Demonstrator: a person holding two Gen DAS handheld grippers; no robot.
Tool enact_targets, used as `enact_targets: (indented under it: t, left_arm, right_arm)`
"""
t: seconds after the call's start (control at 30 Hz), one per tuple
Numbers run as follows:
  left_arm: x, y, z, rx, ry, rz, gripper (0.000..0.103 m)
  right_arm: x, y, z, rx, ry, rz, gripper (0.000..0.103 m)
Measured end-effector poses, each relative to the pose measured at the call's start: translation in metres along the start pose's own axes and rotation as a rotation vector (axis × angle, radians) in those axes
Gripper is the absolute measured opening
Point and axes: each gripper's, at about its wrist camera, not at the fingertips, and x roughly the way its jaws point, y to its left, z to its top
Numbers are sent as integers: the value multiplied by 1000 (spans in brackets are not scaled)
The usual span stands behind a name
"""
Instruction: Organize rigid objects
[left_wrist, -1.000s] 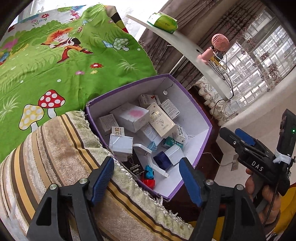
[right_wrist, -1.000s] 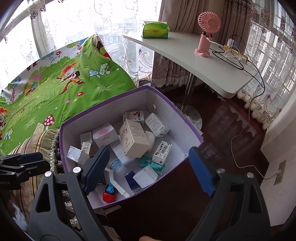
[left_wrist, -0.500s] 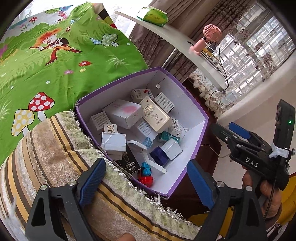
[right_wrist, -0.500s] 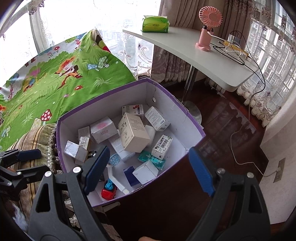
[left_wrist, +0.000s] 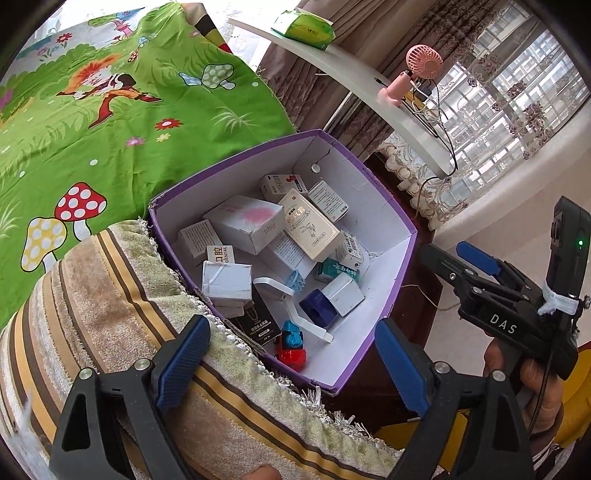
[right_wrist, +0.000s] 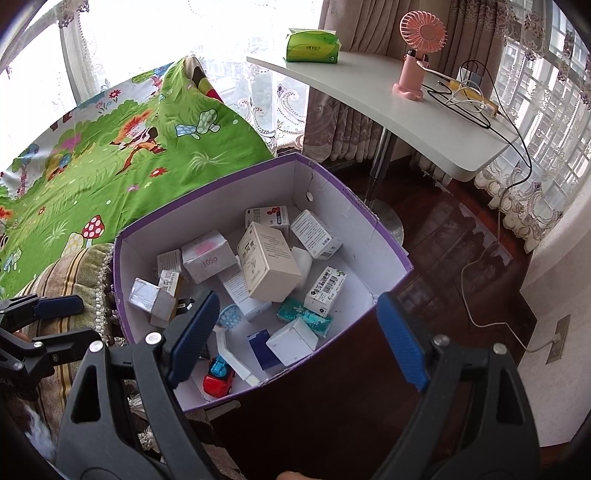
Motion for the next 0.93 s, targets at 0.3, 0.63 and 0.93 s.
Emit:
enact_targets:
  t: [0.3,0.63,0.93]
  left_arm:
    - [1,1,0,0,2,3,92]
    - [2,0,0,3,4,5,92]
    - [1,-5,1,45,6,-14,97]
  right_arm:
    - [1,0,-1,-1,2,2,89]
    - [1,0,-1,-1,3,3,89]
    - [4,0,-5,4,11,13,89]
